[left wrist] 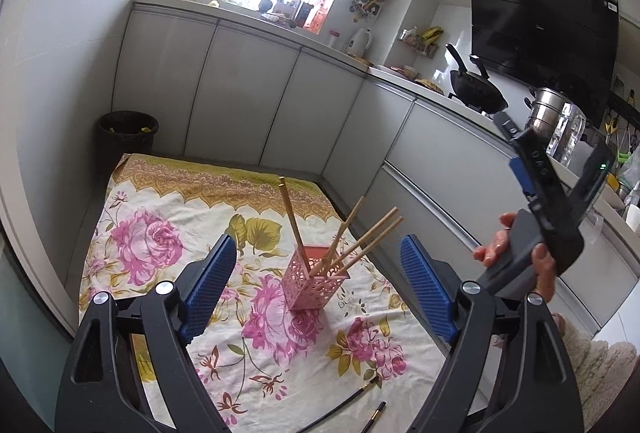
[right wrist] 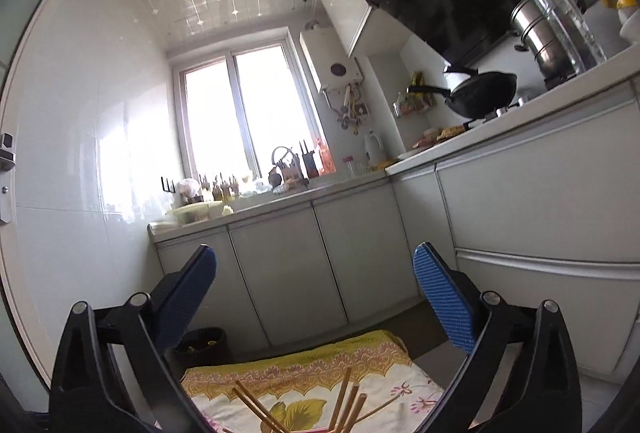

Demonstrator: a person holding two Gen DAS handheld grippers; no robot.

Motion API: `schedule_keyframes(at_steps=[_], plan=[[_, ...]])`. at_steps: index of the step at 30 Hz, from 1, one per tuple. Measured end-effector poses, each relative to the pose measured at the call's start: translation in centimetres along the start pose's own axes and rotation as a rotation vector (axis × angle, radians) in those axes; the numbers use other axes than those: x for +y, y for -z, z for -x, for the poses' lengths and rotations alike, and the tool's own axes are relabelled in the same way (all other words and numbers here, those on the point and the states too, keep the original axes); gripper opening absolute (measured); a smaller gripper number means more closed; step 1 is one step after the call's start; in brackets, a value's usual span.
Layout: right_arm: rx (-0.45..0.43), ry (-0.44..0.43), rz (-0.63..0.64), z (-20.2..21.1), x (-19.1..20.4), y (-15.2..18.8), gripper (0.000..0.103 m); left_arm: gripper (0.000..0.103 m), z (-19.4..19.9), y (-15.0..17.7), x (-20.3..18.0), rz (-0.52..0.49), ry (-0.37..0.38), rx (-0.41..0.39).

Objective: Organize utensils

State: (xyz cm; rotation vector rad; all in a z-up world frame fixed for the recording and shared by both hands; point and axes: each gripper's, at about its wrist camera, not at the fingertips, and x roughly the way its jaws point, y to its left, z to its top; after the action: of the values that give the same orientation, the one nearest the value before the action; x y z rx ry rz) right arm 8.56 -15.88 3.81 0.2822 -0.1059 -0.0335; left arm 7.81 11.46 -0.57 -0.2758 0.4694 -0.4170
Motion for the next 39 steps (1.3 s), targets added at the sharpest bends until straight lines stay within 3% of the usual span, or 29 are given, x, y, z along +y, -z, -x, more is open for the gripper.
schedule_keyframes(at_steps=[4, 7, 10, 12, 15, 18, 24, 32, 33, 34, 35, 36, 39], plan=[[0.006, 0.046, 0.014, 3.6, -2.3, -0.9, 0.096, 0.083, -0.4, 0.5, -1.3, -0.030, 0.014, 0.014], [0.124, 0.080, -0.088, 3.8, -5.8, -0.4, 0.096, 0.083, -0.7, 0.6, -1.7, -0.029, 0.024, 0.022], [0.340, 0.122, -0.243, 0.7, -10.0, 1.2, 0.096, 0.083, -1.0, 0.6, -2.1, -0.028, 0.034, 0.022], [0.586, 0.113, -0.448, -3.7, -14.3, 4.4, 0.096, 0.083, -1.4, 0.8, -2.3, -0.036, 0.037, 0.031], [0.937, 0.119, -0.905, -10.2, -21.0, 13.4, 0.096, 0.083, -2.5, 1.2, -2.5, -0.046, 0.035, 0.061], [1.080, 0.165, -1.106, -14.5, -23.6, 21.0, 0.091, 0.083, -3.3, 1.5, -2.0, -0.051, 0.021, 0.080], [1.123, 0.266, -1.244, -20.6, -24.3, 28.5, 0.091, 0.083, -5.2, 1.8, 0.2, -0.023, -0.023, 0.123], [1.116, 0.203, -1.338, -25.8, -23.2, 31.7, 0.092, 0.083, -7.6, 2.4, 1.6, -0.013, -0.037, 0.181], [1.117, 0.203, -1.329, -26.3, -23.0, 31.7, 0.086, 0.083, -7.6, 2.5, 1.6, -0.015, -0.039, 0.181], [1.116, 0.204, -1.306, -26.8, -23.0, 31.6, 0.047, 0.083, -7.6, 2.5, 1.6, -0.018, -0.042, 0.182], [1.137, 0.196, -1.264, -27.4, -22.8, 31.7, 0.021, 0.083, -7.6, 2.5, 1.6, -0.022, -0.045, 0.183], [1.163, 0.178, -1.236, -27.8, -22.4, 31.8, 0.009, 0.083, -7.5, 2.5, 1.6, -0.024, -0.050, 0.182], [1.114, 0.149, -1.159, -27.4, -21.4, 29.9, 0.008, 0.083, -7.2, 2.4, 1.6, -0.022, -0.057, 0.172]])
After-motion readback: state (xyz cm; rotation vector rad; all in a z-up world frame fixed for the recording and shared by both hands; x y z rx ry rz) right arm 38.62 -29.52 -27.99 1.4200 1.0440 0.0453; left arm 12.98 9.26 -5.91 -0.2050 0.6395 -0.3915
